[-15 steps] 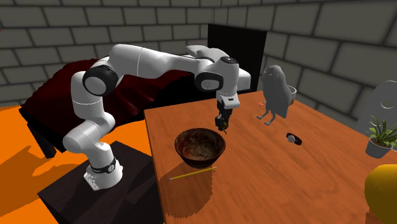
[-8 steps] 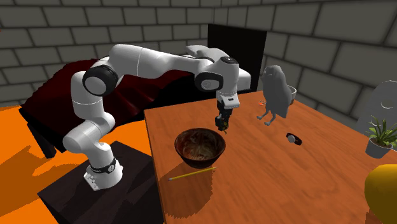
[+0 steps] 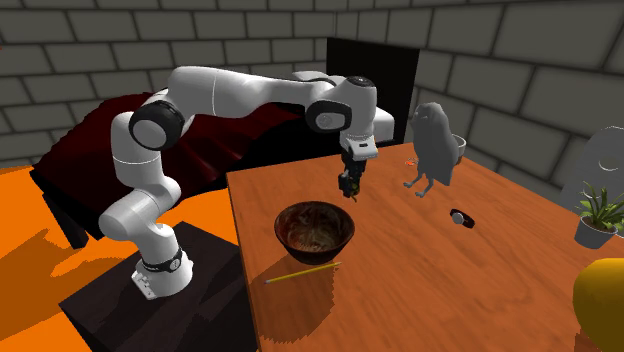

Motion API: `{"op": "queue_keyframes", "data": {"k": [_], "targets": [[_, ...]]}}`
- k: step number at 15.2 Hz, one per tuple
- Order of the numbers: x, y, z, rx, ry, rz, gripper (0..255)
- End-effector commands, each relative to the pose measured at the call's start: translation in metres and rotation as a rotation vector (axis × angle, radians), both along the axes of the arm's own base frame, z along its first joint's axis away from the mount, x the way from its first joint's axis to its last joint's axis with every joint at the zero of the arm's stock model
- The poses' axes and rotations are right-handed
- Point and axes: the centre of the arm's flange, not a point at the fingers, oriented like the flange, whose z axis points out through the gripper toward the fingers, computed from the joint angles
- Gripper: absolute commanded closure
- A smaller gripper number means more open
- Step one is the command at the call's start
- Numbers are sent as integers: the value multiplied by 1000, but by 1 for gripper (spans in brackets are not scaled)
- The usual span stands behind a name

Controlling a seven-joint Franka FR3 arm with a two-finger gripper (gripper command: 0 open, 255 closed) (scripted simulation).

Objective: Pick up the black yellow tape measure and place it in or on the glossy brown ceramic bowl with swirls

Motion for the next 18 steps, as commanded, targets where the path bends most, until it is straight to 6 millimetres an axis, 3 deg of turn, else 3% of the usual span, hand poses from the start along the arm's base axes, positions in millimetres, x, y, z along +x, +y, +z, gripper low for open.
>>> {"op": "queue_keyframes", "data": {"k": [1,18], "targets": [[1,1,11,0,0,0,255],[1,1,101,0,0,0,255]]}}
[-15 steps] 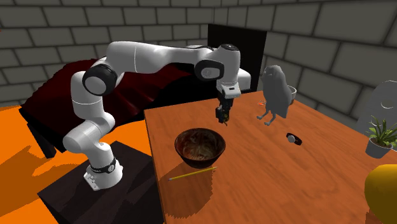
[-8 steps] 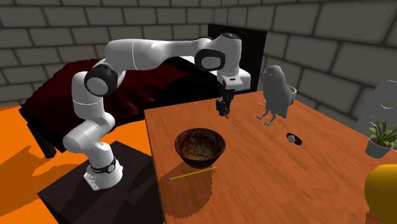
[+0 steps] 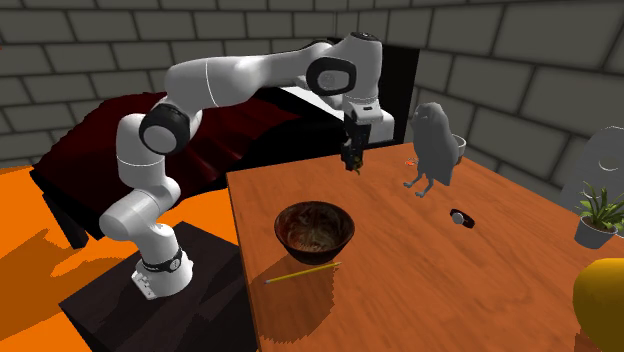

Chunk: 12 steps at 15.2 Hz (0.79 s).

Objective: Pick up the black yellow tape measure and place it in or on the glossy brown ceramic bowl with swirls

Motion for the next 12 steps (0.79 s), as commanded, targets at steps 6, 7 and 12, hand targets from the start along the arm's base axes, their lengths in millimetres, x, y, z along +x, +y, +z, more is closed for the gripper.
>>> {"op": "queue_keyframes", "data": {"k": [6,7,12], "targets": [[-1,1,38,0,0,0,255],[-1,1,43,0,0,0,255],[-12,-50,45,0,0,0,255]]}}
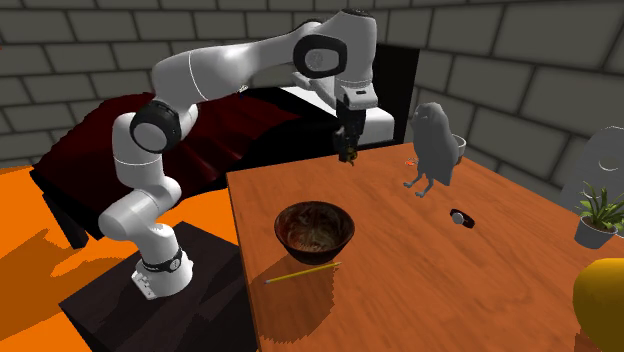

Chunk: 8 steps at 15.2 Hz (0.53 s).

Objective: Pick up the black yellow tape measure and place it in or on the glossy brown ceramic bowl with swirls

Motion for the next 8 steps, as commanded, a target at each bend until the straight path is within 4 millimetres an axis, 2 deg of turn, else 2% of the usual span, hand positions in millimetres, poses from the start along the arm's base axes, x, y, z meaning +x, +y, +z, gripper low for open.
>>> {"op": "queue_keyframes", "data": {"k": [1,8], "targets": [[-8,-24,1,0,1,0,255],[-27,-114,3,0,1,0,255]]}}
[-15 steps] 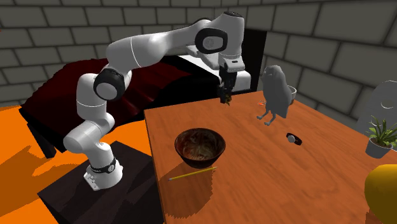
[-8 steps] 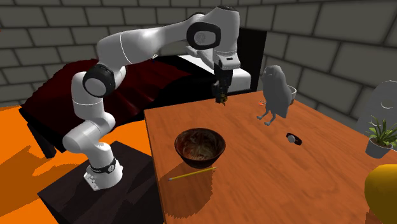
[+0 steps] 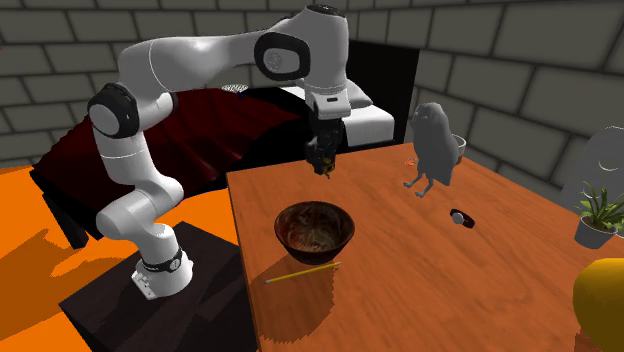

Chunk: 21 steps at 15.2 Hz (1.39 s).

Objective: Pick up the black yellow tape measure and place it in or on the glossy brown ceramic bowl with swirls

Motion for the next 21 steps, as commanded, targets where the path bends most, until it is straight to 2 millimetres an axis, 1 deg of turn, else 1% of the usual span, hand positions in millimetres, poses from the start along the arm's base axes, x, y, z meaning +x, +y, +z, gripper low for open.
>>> {"op": "queue_keyframes", "data": {"k": [1,8,21], "targets": [[-6,-28,-1,1,1,1,255],[-26,-121,1,1,1,1,255],[-26,-121,-67,1,1,1,255]]}}
